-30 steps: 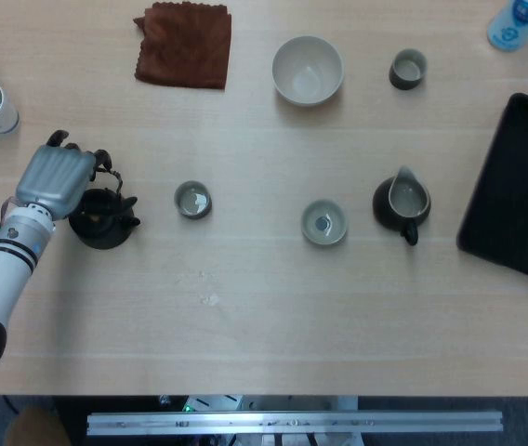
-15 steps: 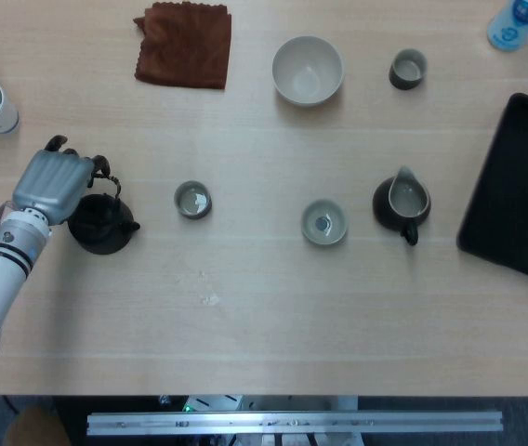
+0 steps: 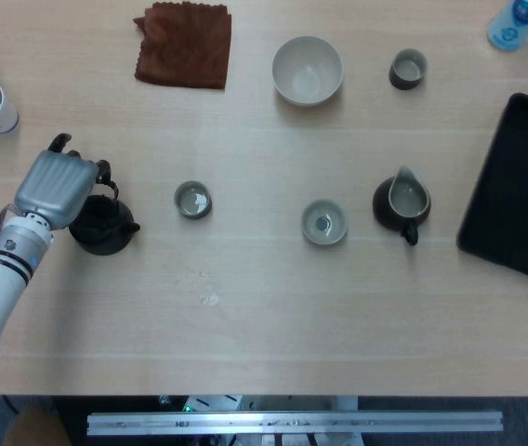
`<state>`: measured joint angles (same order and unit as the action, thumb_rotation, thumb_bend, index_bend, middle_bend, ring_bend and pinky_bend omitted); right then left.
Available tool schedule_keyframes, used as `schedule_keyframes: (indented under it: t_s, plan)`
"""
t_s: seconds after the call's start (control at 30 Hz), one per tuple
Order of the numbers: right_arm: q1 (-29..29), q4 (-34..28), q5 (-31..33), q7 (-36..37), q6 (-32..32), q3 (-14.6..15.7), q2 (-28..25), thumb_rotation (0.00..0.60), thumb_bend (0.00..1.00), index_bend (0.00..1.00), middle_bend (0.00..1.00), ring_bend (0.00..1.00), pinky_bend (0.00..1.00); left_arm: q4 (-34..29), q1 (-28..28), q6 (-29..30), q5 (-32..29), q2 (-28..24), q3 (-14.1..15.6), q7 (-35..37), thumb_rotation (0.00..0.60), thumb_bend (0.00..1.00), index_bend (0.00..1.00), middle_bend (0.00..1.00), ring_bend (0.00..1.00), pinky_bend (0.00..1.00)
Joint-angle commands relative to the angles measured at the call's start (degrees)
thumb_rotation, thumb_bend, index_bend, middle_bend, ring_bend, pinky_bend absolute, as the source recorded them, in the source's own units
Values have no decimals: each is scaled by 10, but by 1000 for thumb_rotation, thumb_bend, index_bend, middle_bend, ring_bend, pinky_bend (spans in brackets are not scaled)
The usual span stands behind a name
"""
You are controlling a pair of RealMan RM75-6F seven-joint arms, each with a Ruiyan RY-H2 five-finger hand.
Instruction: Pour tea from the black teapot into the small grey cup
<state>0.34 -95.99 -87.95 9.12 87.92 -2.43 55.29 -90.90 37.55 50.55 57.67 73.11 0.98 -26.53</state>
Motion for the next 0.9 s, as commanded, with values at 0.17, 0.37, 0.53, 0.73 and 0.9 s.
schedule_keyframes:
  t_s: [0.17,0.37,0.53,0.73,0.9]
  plan:
    - [0,1,0,1,-1,0,1,600,0,429,362,209,229,-19,-5,15,12,-13,9,-15,261,207,360,487,339,96]
    - [-1,0,-2,1,1,0,1,600,0,429,362,210,229,-28,-9,23,15,-20,15,-27,368,207,384,518,367,96]
    - [-2,-1,-4,1,3,1,0,600,0,429,362,210,229,-34,-13,27,15,-24,19,-32,374,207,388,522,371,96]
    - [-3,-2,-5,2,6,1,0,600,0,429,362,210,229,-44,-13,24,9,-28,17,-31,368,207,420,534,377,96]
    - [-4,-1,-5,2,8,1,-1,600,0,429,363,209,229,-47,-13,17,4,-29,18,-26,333,207,444,562,400,96]
